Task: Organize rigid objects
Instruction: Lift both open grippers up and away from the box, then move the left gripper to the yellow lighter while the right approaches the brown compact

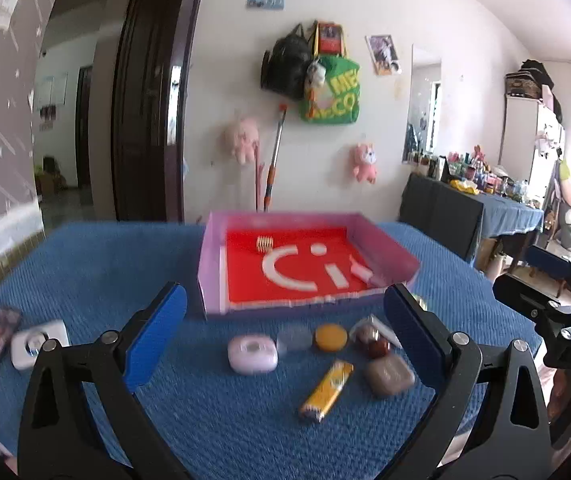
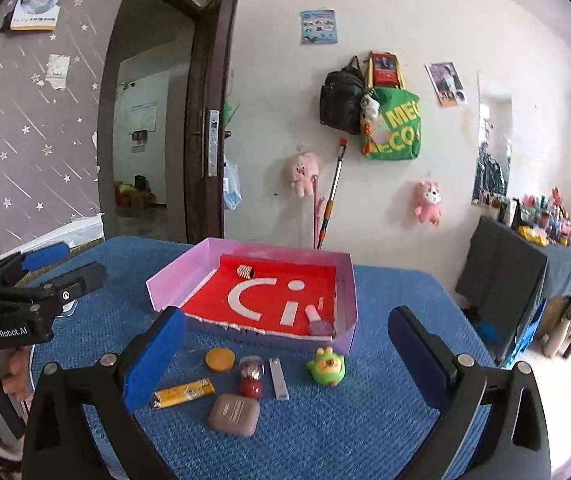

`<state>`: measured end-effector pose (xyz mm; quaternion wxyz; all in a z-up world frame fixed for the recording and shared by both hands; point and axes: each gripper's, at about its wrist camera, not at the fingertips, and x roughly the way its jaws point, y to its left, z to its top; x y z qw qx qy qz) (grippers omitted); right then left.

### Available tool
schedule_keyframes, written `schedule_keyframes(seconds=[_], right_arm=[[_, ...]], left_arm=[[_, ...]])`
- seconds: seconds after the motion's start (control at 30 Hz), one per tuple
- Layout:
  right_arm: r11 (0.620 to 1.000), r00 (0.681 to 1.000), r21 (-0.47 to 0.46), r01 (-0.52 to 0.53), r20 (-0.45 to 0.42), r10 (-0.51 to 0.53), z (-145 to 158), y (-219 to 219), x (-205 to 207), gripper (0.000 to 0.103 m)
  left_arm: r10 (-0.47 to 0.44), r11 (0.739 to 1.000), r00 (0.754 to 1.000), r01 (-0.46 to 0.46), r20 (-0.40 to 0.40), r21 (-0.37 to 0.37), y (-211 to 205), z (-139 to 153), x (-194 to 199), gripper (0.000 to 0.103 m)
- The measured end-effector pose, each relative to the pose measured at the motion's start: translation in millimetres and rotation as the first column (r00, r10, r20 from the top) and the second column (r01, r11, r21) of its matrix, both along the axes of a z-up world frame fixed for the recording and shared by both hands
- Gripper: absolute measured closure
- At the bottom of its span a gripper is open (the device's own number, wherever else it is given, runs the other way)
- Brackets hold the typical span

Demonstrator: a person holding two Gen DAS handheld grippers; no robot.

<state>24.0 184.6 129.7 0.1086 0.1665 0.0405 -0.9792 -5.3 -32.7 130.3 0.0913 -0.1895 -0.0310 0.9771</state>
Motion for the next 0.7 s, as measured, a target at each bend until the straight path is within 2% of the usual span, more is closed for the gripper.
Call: schedule_keyframes(seconds=[0.2, 0.37, 0.57, 0.7], right_arm=[[0.999, 0.998, -0.035, 0.018, 0.06, -0.015, -36.6, -1.4, 0.6, 0.0], [0.997, 0.986, -0.076, 0.022, 0.165, -0.01, -72.5, -3.3, -8.9, 0.0], [0.997, 0.973, -0.078, 0.026, 0.229, -0.008, -96.3, -6.6, -13.9, 0.0], [0.997, 0.969, -0.07, 0.028, 0.249, -0.01, -100.5, -6.4, -17.3, 0.0]], left_arm=[[0.014, 1.0, 0.991, -0.018, 0.13, 0.023, -1.3, -42.1, -3.7, 0.002], [0.01, 0.999, 0.976, -0.017, 0.218, 0.033, -2.9, -67.7, -7.6, 0.002], [0.004, 1.0, 0.963, -0.011, 0.269, 0.025, -1.5, -82.2, -12.2, 0.002], [-0.004, 1.0, 0.96, 0.0, 0.279, 0.016, 3.2, -85.1, -13.8, 0.002]])
